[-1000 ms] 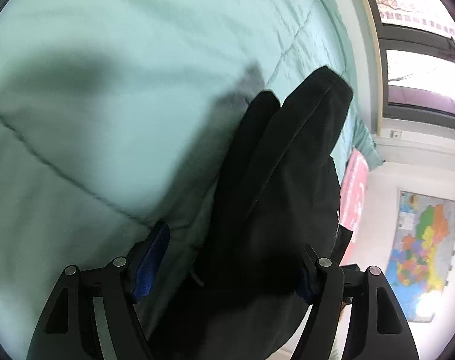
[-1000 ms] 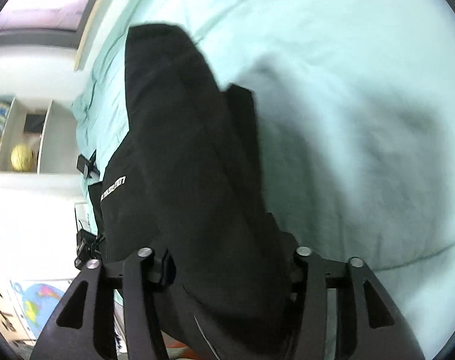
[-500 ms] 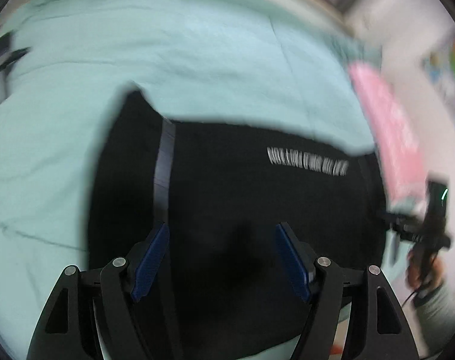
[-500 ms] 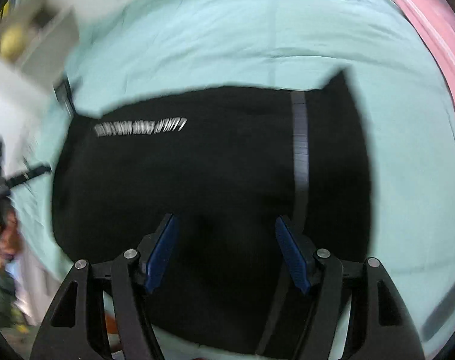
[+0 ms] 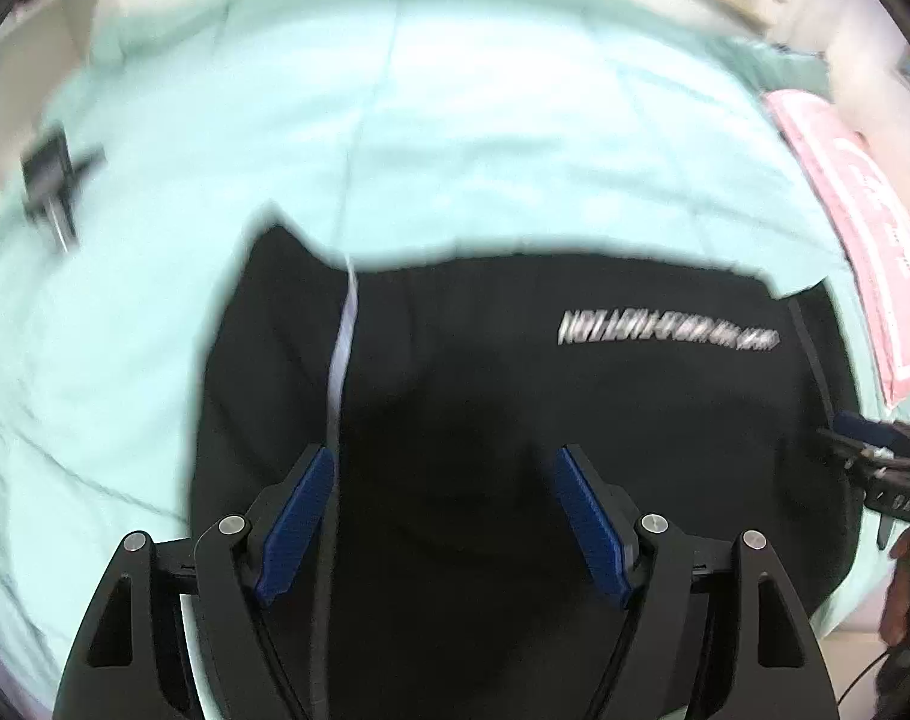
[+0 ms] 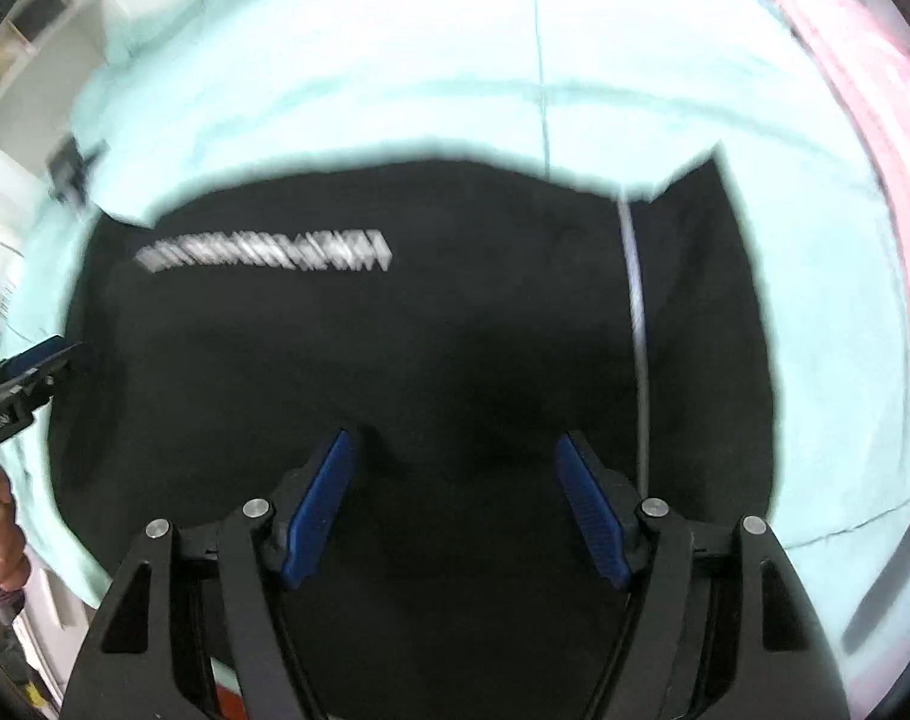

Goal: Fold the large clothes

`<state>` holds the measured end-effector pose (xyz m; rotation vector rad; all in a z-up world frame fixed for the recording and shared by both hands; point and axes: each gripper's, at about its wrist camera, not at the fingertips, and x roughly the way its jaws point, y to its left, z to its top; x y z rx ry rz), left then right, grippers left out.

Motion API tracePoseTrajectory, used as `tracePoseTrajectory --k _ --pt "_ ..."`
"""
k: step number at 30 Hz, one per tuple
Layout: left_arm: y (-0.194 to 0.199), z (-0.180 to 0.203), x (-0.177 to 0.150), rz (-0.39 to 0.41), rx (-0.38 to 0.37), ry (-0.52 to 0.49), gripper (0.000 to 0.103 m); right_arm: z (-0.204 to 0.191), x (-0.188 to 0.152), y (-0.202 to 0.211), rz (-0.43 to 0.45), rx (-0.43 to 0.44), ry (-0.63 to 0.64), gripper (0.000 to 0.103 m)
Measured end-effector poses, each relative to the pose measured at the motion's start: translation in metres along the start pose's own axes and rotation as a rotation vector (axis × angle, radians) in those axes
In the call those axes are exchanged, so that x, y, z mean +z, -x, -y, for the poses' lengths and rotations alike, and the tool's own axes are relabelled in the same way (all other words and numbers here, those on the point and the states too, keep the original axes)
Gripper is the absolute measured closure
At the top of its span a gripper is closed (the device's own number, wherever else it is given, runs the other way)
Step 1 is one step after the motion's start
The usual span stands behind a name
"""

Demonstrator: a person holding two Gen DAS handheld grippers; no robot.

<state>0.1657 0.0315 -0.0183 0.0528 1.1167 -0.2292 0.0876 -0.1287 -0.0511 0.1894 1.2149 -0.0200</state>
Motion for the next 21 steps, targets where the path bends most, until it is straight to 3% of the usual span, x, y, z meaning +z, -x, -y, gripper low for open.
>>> tracePoseTrajectory --k 5,8,11,12,15,21 --pt "0.076 0.011 0.03 0.124 0.034 -0.047 0.026 -0.027 0.019 0.076 0.136 -0.019 -0.01 0.028" --pt "0.112 0.02 0.037 0.157 0.068 -0.06 0.026 -0.006 0.026 0.12 0.188 -0.038 0.006 0.028" --pt "0.15 0.026 0.036 0.186 0.163 -0.067 0.026 -0.026 0.039 0.14 0.198 -0.116 0.043 0.028" --pt "0.162 0.029 0.035 0.222 0.186 -0.089 0.026 -0.001 0.029 0.156 0.2 -0.116 0.049 0.028" --pt "0.183 0.047 0.039 0.279 0.236 -0.132 0.025 0.005 0.021 0.17 0.197 -0.1 0.047 0.028" --pt "0.197 0.052 0.034 0.261 0.129 -0.108 0.024 -0.001 0.018 0.196 0.205 -0.11 0.044 0.028"
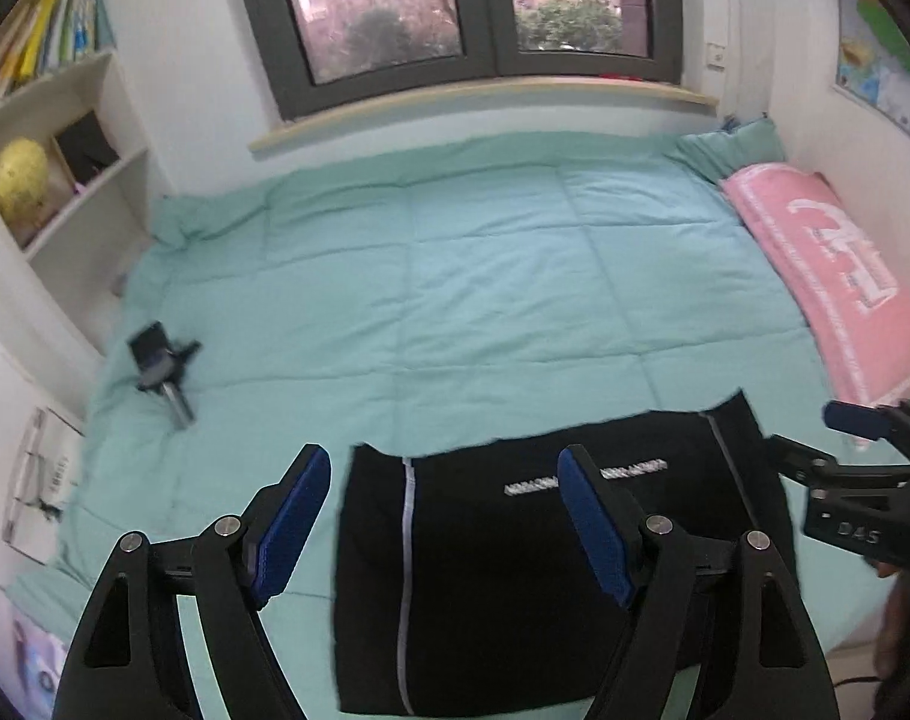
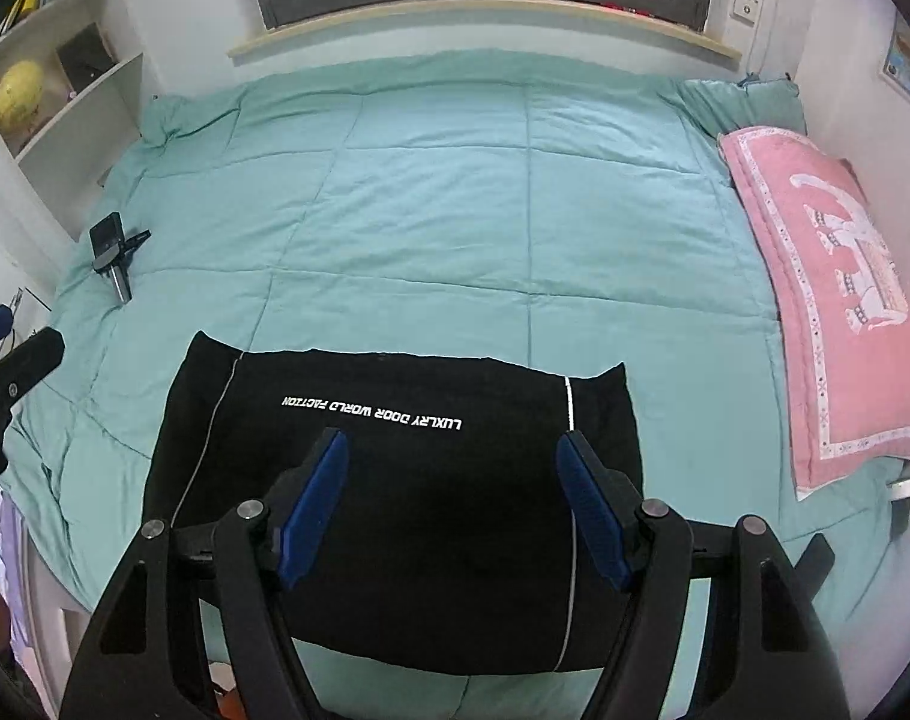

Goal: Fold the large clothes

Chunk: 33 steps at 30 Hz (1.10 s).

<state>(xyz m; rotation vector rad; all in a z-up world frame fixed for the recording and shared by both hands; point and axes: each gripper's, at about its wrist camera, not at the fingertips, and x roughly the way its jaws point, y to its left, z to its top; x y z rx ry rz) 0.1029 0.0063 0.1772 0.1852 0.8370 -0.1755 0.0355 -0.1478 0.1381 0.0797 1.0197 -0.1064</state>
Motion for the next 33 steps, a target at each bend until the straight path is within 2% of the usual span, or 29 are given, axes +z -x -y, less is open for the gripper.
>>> tracePoseTrajectory --k 12,16,19,28,33 --pt "-0.025 0.01 -0.018 -0.097 -0.046 0.018 0.024 0.007 -0.019 -0.005 -0.058 -0.036 -0.002 0.028" --pt "-0.027 0.012 -0.019 -0.101 -0.055 0.014 0.024 0.017 -0.024 -0.007 -0.074 -0.034 -0.022 0.026" --pt "-0.029 0.013 -0.02 -0.105 -0.03 0.008 0.024 0.02 -0.027 -0.011 -0.092 -0.021 -0.03 0.026" --pt "-0.037 0.011 -0.025 -0.136 -0.04 0.02 0.024 0.018 -0.032 -0.014 -0.105 -0.007 -0.019 0.026" --pt "-0.036 0.012 -0.027 -0.127 -0.029 0.01 0.024 0.019 -0.033 -0.018 -0.121 0.001 -0.021 0.026"
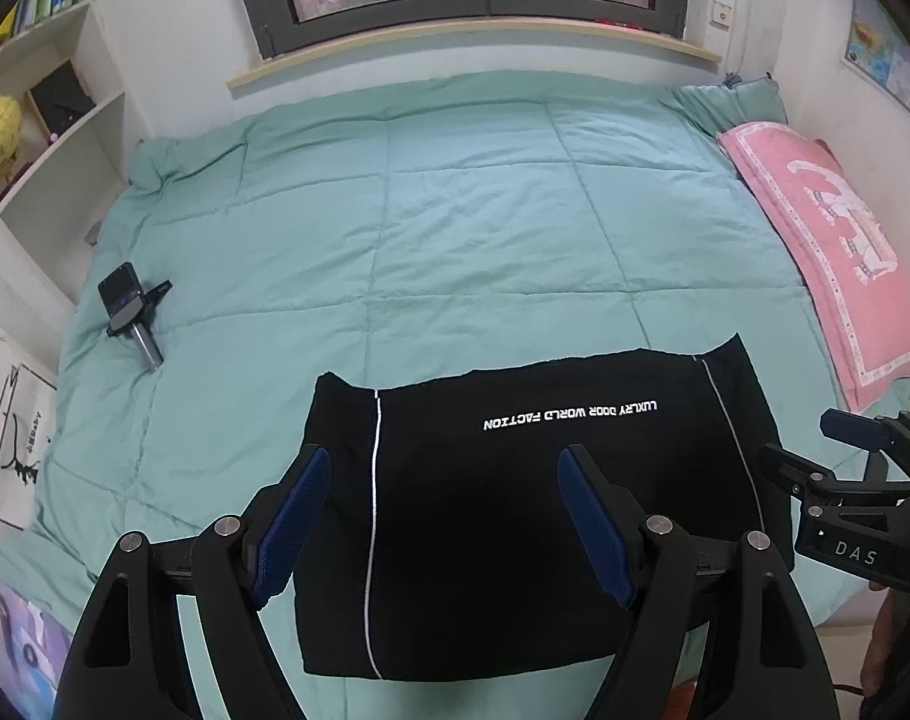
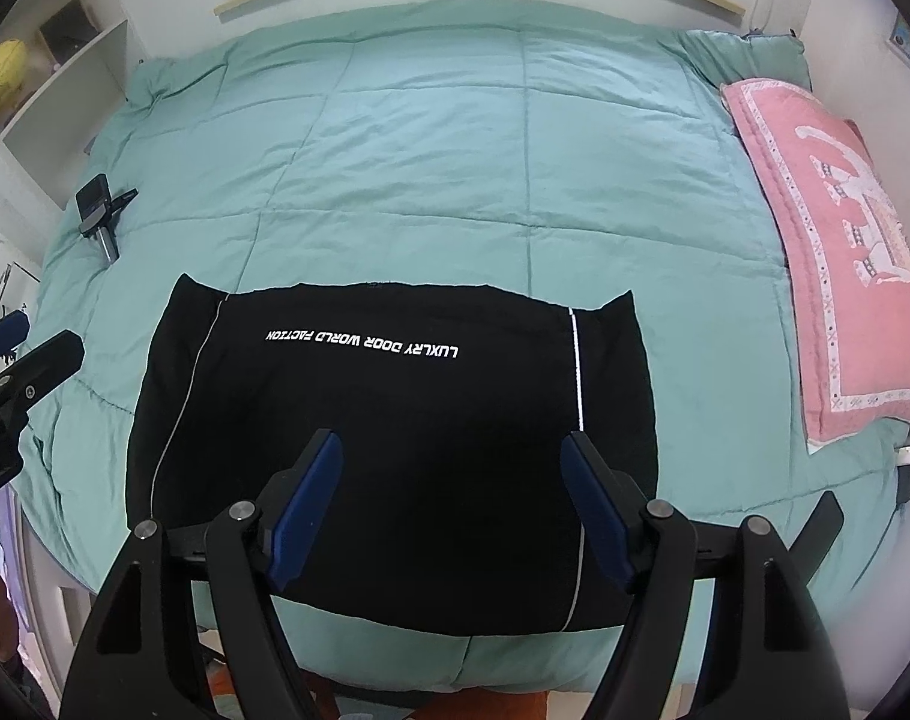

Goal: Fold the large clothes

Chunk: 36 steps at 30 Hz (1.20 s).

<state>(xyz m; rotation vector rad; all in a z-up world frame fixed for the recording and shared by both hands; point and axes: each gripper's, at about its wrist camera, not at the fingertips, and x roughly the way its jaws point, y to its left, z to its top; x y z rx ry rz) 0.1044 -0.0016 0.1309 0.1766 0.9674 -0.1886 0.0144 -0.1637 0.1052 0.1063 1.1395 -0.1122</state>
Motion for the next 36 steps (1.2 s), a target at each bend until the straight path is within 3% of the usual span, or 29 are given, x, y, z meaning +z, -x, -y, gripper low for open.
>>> tracePoseTrajectory --k 30,36 --pt "-0.013 -0.006 0.0 -0.036 -0.004 0.019 0.024 -0.006 0.003 -0.018 -0.043 0.031 0.001 0.026" --pt "-0.017 -0.007 -0.001 -0.048 0.002 0.028 0.024 -0.007 0.002 -0.024 -0.076 0.084 -0.024 0.026"
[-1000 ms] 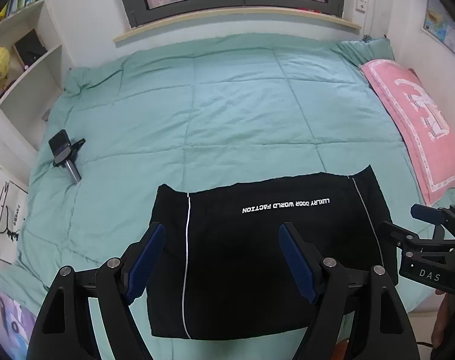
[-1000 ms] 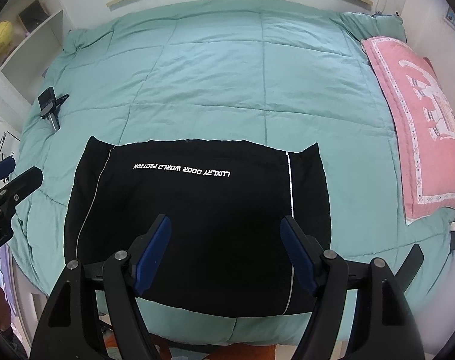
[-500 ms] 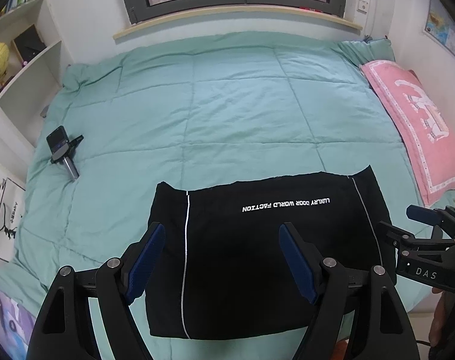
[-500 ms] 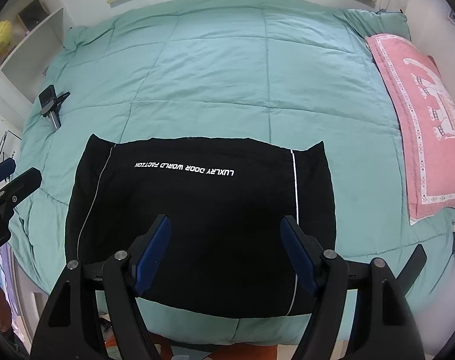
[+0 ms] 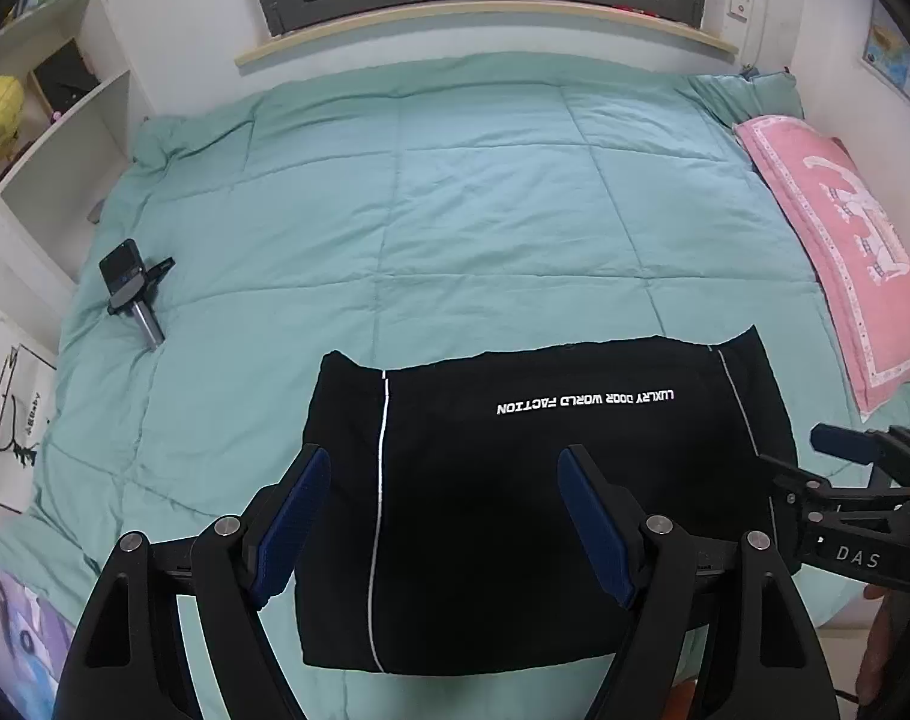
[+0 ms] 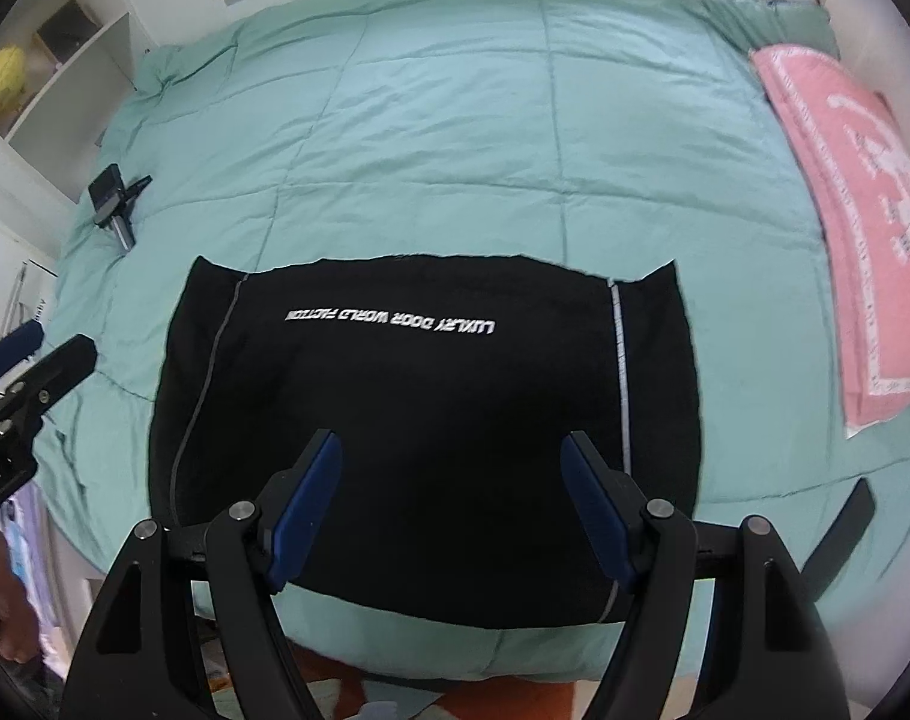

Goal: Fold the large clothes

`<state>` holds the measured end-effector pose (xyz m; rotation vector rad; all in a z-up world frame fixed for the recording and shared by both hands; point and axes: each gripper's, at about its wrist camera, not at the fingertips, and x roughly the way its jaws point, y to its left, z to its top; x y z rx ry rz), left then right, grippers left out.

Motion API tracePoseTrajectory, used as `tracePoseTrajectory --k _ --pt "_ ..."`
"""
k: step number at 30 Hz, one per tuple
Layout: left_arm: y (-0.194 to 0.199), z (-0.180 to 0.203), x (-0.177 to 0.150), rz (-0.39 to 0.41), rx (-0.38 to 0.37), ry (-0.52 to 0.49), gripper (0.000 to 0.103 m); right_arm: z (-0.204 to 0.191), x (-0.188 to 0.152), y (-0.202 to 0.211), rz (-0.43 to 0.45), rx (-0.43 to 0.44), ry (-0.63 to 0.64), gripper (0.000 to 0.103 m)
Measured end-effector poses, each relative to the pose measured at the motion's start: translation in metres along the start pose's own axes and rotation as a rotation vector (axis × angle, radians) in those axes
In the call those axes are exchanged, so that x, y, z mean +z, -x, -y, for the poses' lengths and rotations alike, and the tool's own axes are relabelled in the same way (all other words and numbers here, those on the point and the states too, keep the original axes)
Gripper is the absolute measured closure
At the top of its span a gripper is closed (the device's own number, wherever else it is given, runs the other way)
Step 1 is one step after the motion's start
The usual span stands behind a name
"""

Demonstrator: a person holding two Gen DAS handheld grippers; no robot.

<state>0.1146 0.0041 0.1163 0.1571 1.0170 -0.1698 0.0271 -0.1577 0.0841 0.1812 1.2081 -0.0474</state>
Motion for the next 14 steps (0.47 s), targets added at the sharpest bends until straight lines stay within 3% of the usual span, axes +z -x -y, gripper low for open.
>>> tracePoseTrajectory --k 9,14 --pt "-0.007 -0.002 0.0 -0.01 0.014 0.004 0.024 -0.002 0.003 -0.006 -0.012 0.001 0.007 0.026" --pt "-0.005 -0.006 0.0 0.034 0.04 0.001 0.024 -0.003 0.003 -0.013 -0.03 -0.001 0.008 0.026"
